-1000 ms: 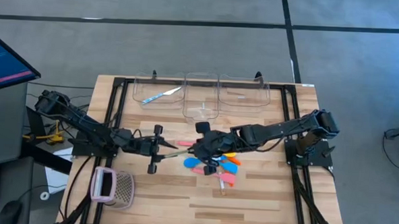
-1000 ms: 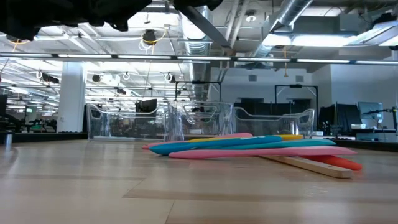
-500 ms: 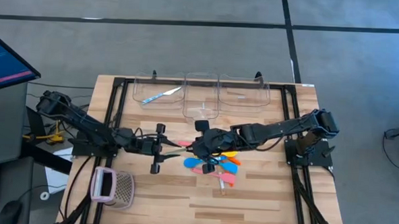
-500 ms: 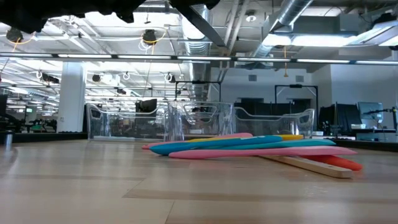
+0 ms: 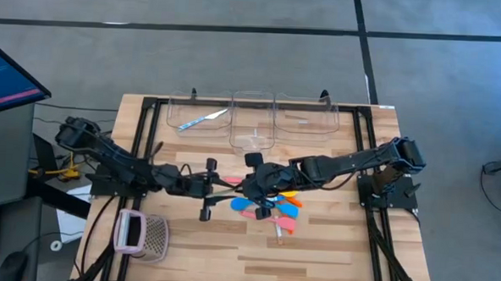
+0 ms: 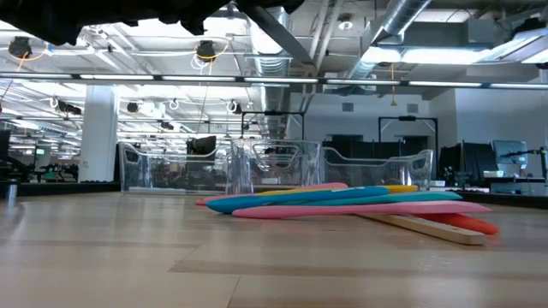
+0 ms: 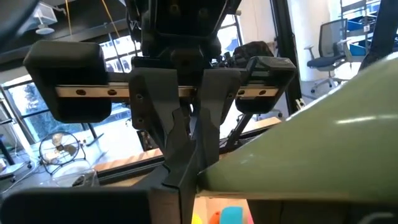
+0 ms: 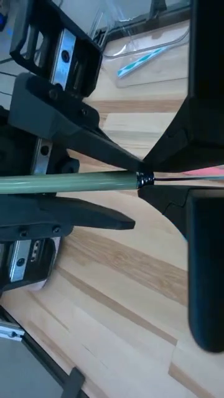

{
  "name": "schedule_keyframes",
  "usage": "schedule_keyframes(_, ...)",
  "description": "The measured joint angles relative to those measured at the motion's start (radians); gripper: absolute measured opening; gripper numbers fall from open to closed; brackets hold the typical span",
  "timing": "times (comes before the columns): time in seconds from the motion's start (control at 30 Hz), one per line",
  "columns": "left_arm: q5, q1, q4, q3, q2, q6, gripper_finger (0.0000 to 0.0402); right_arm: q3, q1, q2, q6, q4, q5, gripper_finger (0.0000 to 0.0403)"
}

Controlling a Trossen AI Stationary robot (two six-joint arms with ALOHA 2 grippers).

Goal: Pick & Place Kitchen Items
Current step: Put the green table knife into the left transparent bin

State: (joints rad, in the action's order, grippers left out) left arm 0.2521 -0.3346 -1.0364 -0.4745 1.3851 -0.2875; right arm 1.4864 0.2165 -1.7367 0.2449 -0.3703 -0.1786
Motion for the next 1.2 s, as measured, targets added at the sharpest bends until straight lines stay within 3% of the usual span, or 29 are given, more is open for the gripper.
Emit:
schedule_keyframes(0.27, -0.006, -0.001, 0.005, 0.000, -0.016, -0.001, 0.0084, 0.000, -0.001, 0.000, 0.000, -0.008, -0.005, 0.0014)
schedule_keyframes(0.53, 0.003, 0.000, 0.004, 0.001, -0.017, -0.004, 0.0010, 0.000, 0.000, 0.000, -0.002, -0.019, -0.002, 0.0009)
schedule_keyframes(0.77, 0.028, -0.001, 0.007, 0.001, -0.017, -0.001, 0.0006, 0.000, 0.010, 0.000, -0.005, -0.028, -0.007, 0.0010)
schedule_keyframes(1.2, 0.064, -0.001, 0.008, 0.002, -0.015, 0.003, 0.0004, 0.003, 0.018, 0.031, 0.001, -0.094, -0.010, 0.0135)
